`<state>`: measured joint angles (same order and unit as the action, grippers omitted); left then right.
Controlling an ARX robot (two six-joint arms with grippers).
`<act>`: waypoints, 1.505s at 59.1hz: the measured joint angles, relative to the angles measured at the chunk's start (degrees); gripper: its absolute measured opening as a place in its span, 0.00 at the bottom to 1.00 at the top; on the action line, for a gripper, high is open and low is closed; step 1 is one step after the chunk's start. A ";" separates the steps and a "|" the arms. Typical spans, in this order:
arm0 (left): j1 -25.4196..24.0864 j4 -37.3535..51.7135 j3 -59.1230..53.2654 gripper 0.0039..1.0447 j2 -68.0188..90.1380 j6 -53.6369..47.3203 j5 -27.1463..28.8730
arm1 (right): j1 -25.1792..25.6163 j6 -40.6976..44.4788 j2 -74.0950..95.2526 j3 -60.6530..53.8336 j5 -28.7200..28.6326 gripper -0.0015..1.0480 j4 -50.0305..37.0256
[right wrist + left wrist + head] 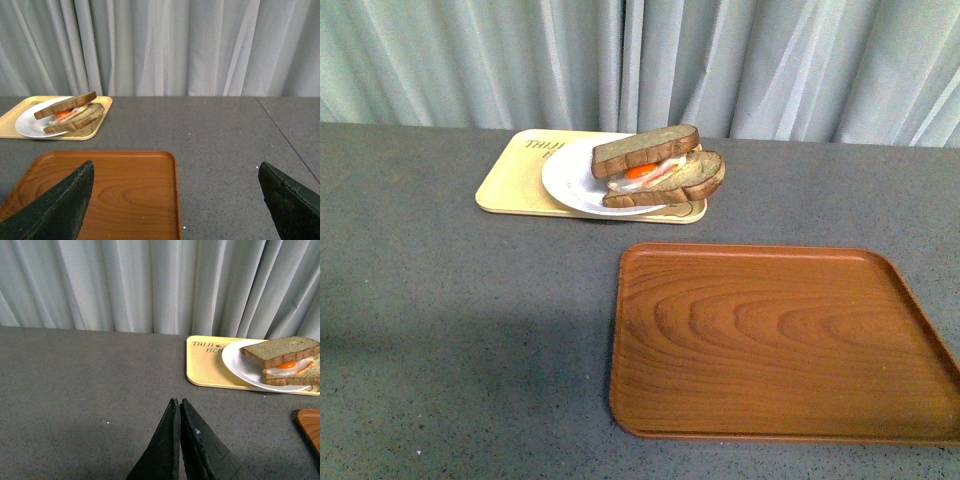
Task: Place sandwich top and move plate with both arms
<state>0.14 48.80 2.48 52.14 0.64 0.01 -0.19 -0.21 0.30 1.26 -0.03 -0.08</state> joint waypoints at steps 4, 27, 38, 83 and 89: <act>0.00 -2.64 -0.52 0.01 -3.30 0.00 0.00 | 0.00 0.00 0.00 0.00 0.00 0.91 0.00; 0.00 -16.81 -1.62 0.01 -19.43 -0.02 0.00 | 0.00 0.00 0.00 0.00 0.00 0.91 0.00; 0.00 -22.80 -1.62 0.01 -25.92 -0.02 0.00 | 0.00 0.00 0.00 0.00 0.00 0.91 0.00; 0.00 -38.36 -1.62 0.01 -41.77 -0.02 0.00 | 0.00 0.00 0.00 0.00 0.00 0.91 0.00; 0.00 -46.69 -1.62 0.01 -48.06 -0.04 0.00 | -0.02 0.00 0.00 0.00 0.02 0.91 0.00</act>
<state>0.14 2.11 0.86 4.08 0.60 0.01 -0.21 -0.21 0.30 1.26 -0.01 -0.08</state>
